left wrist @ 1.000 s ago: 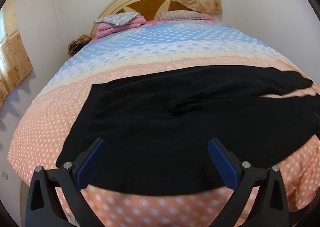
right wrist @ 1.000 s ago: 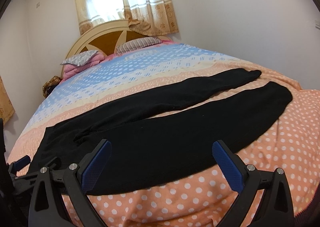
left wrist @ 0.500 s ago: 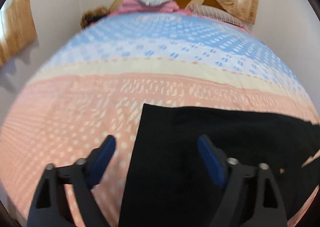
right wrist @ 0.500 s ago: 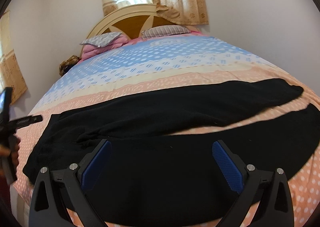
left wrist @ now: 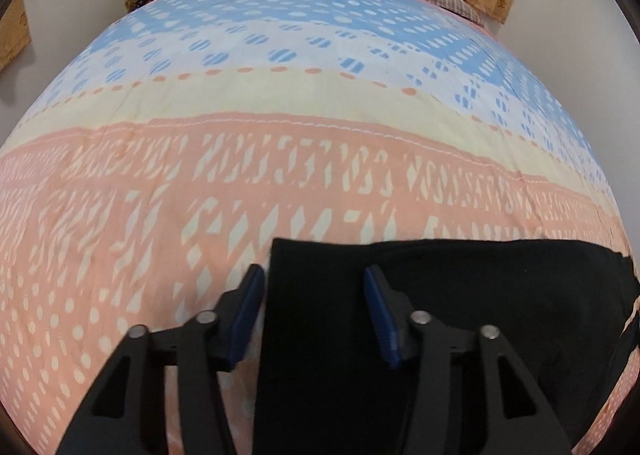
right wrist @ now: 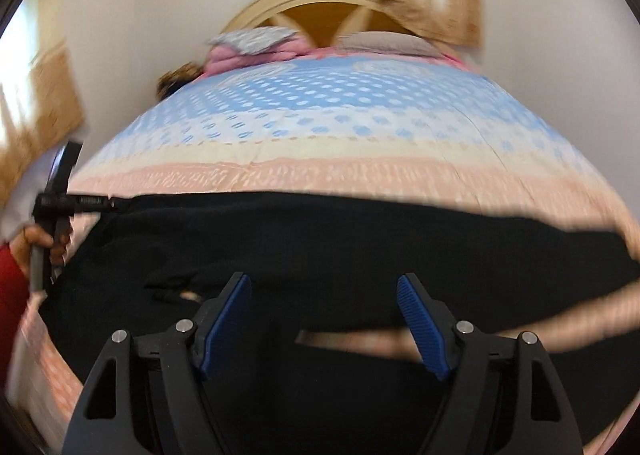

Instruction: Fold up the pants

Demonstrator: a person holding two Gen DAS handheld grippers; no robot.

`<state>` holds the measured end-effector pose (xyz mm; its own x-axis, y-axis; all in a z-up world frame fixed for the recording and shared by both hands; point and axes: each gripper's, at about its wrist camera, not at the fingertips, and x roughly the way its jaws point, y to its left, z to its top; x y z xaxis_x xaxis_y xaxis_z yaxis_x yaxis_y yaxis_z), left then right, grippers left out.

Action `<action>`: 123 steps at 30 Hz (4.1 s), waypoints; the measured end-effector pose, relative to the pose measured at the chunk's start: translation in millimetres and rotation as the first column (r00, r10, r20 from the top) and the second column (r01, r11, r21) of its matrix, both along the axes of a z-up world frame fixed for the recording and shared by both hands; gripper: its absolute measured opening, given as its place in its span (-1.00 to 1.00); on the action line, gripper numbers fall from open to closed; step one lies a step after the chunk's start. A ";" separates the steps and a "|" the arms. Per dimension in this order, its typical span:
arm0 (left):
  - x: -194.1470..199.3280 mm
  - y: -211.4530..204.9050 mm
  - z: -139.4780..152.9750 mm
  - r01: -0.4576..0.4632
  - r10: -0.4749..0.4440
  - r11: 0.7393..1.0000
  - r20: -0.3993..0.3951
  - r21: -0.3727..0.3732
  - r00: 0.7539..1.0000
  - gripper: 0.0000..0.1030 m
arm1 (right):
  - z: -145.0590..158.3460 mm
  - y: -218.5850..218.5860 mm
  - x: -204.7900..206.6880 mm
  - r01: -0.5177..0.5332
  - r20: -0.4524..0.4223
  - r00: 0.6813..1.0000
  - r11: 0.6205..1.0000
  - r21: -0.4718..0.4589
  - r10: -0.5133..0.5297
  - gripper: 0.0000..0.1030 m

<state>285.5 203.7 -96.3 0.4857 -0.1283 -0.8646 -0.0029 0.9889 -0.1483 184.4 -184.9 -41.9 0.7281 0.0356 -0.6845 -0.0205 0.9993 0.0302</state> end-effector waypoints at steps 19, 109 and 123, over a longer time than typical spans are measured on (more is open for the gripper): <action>26.4 6.4 -2.3 0.030 -0.030 1.000 0.040 0.009 0.999 -0.11 | -56.9 -27.9 161.6 -0.376 -0.288 0.883 0.926 0.043 0.371 -0.08; -228.2 83.8 33.1 -0.116 0.137 0.988 0.236 -0.102 0.962 -0.70 | -69.8 97.2 -79.9 -0.430 -0.087 0.887 0.880 0.201 0.453 -0.61; -212.0 -8.5 -4.2 0.027 -0.089 0.973 0.265 0.228 0.960 0.16 | -26.9 82.7 8.5 -0.412 0.014 0.896 0.819 0.400 0.444 0.34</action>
<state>73.5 195.2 -100.5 0.7036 0.0148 -0.7104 0.0652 0.9942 0.0853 192.9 -102.2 -68.8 0.5240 0.6018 -0.6027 -0.4251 0.7980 0.4273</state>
